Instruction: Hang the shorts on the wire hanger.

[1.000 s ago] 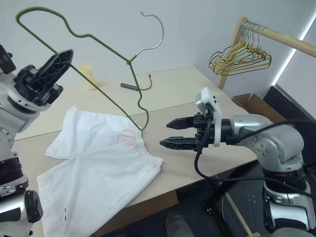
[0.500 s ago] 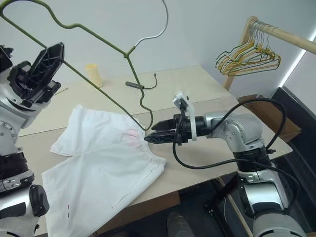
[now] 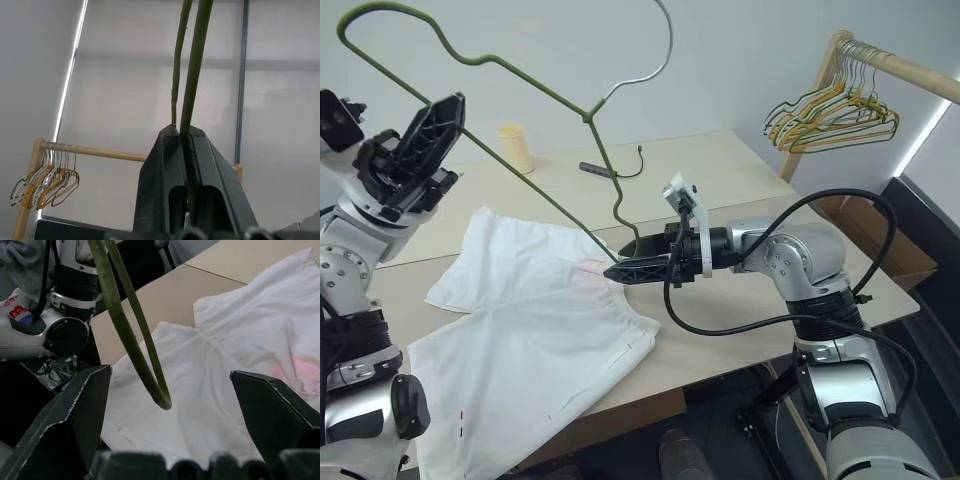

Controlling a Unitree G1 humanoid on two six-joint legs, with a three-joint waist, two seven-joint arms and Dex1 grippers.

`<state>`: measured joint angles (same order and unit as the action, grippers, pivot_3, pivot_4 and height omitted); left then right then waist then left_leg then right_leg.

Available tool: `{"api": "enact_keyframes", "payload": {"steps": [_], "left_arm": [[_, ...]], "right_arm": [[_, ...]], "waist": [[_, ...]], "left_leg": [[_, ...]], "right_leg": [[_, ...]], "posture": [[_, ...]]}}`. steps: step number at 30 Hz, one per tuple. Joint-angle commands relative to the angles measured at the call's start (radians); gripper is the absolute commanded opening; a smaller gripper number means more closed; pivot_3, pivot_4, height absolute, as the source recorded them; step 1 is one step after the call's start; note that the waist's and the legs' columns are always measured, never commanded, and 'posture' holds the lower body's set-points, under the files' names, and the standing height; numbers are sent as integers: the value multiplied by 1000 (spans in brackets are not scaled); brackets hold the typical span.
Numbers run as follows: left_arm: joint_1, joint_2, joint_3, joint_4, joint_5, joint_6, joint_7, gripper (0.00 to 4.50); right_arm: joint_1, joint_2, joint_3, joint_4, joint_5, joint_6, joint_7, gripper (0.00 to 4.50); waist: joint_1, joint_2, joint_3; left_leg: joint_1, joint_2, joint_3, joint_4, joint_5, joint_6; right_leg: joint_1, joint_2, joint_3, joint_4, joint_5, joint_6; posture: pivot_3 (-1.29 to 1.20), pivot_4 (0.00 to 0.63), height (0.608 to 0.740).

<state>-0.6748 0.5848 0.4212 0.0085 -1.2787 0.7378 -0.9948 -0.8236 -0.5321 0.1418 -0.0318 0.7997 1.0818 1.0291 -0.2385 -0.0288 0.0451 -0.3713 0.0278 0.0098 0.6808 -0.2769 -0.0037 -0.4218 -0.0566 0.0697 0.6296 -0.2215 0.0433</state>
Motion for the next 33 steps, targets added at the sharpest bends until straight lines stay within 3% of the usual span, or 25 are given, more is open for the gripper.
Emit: {"api": "enact_keyframes", "payload": {"steps": [1, 4, 15, 19, 22, 33], "left_arm": [[-28, -3, 5, -33, 9, -20, -9, 0], [-29, -7, 2, -34, 15, -22, -12, 0], [-30, -18, -11, -31, 52, -38, -20, 0], [-9, -29, -39, -36, 122, -91, -30, 0], [4, -42, -60, -27, 166, -107, -17, 681], [115, 45, -311, -48, 621, -259, 13, 4315]], "right_arm": [[-38, 5, -45, -29, 23, 2, 2, 4425], [-39, 1, -41, -25, 22, 1, 10, 3841], [-31, 0, -35, -29, 18, 3, 13, 57], [-22, 1, -37, -35, 15, 3, 14, 57], [-15, 8, -51, -47, 30, 13, -2, 0], [61, 25, -203, -127, 146, 89, -138, 0]], "waist": [[0, 0, 0], [-2, 0, 0], [-4, 0, 0], [-4, 0, 0], [-4, 0, 0], [-8, 0, 0]], "left_leg": [[0, 0, 0, 0, 0, 0], [0, 0, 0, 0, 0, 0], [0, 0, 0, 0, 0, 0], [0, 0, 0, 0, 0, 0], [0, 0, 0, 1, 0, 0], [0, -1, -1, 0, 0, 0]], "right_leg": [[0, 0, 0, 0, 0, 0], [0, 0, 0, 0, 0, 0], [0, 0, 0, 0, 0, 0], [0, 0, 0, 1, 0, 0], [1, 0, 0, 1, 0, 0], [0, 0, 0, 1, 0, 0]], "posture": [[-219, 0, 740], [-219, 0, 740], [-220, 0, 740], [-221, 0, 740], [-224, 0, 740], [-239, 0, 740]]}}
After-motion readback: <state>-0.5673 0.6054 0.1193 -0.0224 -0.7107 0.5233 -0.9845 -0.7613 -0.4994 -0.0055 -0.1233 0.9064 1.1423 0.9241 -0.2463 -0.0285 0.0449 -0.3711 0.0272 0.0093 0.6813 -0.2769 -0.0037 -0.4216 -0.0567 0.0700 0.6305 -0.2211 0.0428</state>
